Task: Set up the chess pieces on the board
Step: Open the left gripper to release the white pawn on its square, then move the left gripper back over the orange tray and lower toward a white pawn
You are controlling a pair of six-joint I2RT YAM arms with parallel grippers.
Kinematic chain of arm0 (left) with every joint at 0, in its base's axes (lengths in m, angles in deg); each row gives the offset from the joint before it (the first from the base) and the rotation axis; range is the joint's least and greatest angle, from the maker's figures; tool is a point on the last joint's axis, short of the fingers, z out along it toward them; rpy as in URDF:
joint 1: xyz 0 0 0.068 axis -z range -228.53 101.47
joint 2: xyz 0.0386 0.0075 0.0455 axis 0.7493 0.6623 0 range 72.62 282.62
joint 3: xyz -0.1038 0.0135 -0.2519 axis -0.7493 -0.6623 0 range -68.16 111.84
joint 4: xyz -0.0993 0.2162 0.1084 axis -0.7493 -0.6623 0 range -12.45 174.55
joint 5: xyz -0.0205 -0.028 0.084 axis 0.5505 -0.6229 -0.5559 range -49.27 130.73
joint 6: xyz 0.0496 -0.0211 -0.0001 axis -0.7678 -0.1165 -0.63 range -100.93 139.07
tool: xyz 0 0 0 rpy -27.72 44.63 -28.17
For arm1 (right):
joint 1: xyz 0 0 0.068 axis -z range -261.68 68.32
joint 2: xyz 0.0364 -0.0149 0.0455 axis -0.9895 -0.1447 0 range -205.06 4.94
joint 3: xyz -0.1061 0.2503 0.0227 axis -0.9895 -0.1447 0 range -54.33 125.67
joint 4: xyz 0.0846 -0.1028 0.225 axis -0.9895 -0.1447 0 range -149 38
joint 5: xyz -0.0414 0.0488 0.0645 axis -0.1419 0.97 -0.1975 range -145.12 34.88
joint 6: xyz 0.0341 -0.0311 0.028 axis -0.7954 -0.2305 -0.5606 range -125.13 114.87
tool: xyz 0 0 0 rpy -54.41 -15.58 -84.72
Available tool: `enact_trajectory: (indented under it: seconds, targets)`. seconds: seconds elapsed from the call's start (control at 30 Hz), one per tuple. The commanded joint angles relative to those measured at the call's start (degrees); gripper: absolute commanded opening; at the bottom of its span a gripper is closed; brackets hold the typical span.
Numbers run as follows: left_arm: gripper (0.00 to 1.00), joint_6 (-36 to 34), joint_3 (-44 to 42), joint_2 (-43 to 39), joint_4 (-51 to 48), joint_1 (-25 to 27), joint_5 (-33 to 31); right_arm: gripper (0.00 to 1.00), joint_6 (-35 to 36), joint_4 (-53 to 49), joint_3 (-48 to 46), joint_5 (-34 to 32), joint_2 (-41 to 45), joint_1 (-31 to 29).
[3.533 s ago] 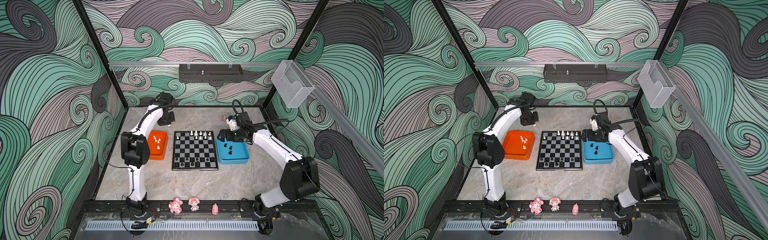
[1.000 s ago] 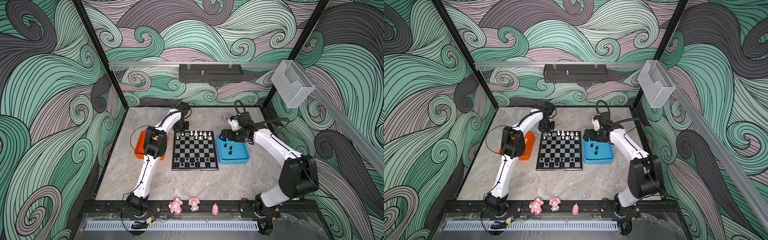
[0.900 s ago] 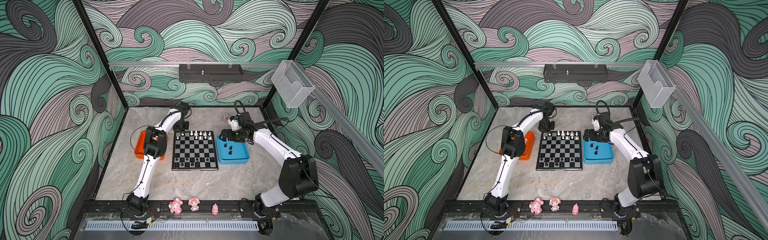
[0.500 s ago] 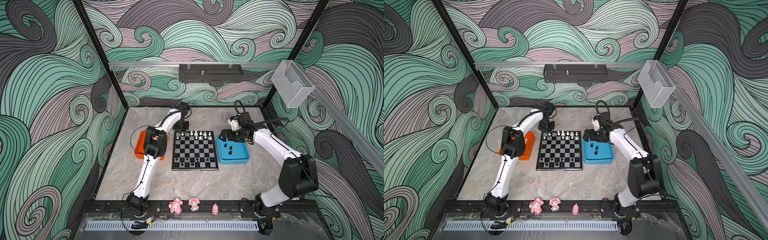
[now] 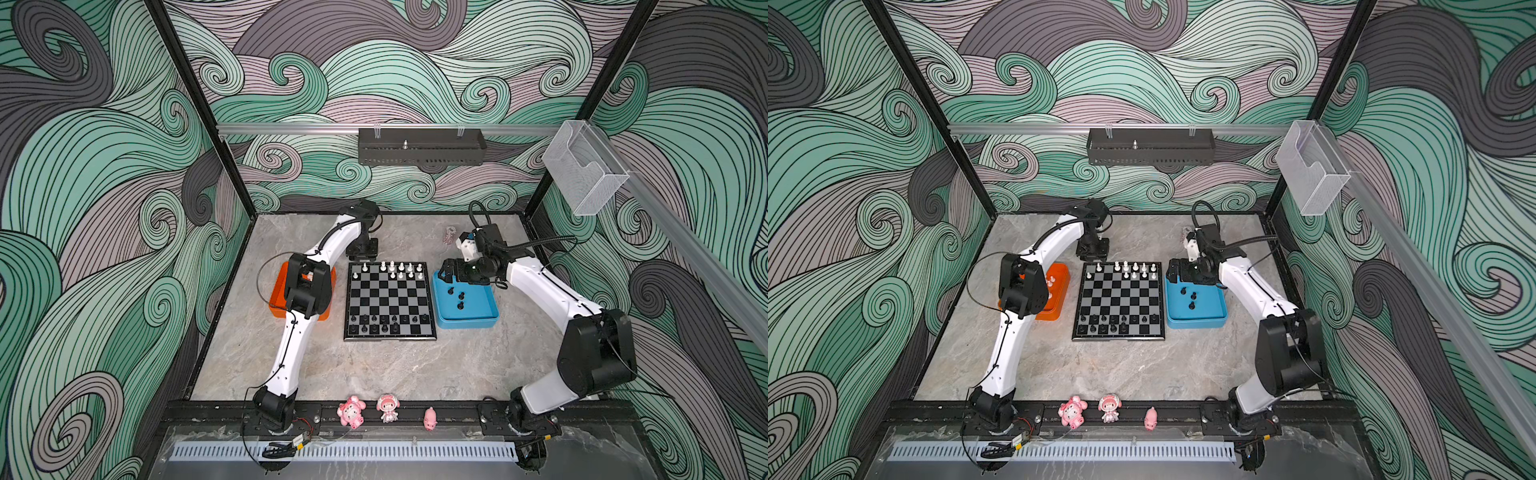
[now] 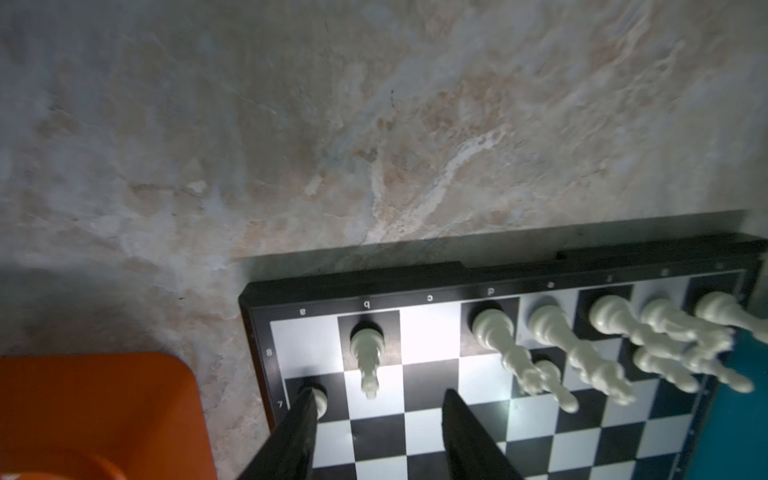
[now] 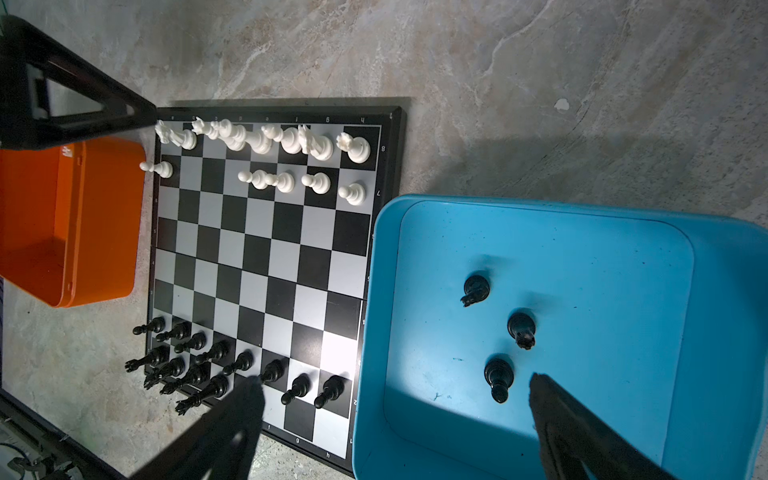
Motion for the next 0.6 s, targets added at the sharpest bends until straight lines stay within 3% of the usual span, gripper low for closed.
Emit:
enact_trajectory:
  seconds: [0.0, 0.27, 0.33, 0.57]
  targets:
    - [0.62, -0.09, 2.21, -7.55, -1.12, 0.65, -1.79, 0.99, 0.00, -1.13, -0.15, 0.30, 0.85, 0.16]
    - [0.84, 0.67, -6.20, -17.72, -2.50, -0.43, -12.56, 0.99, 0.70, -3.27, 1.14, -1.85, 2.11, -0.97]
    - [0.98, 1.17, -10.03, -20.14, -2.83, -1.68, -14.57, 0.99, 0.79, -3.74, 1.49, -2.23, 2.23, -1.61]
    - [0.99, 0.71, -27.75, -30.42, 0.80, -10.44, -12.24, 0.98, 1.41, -5.01, 3.25, -3.82, 1.54, -5.69]
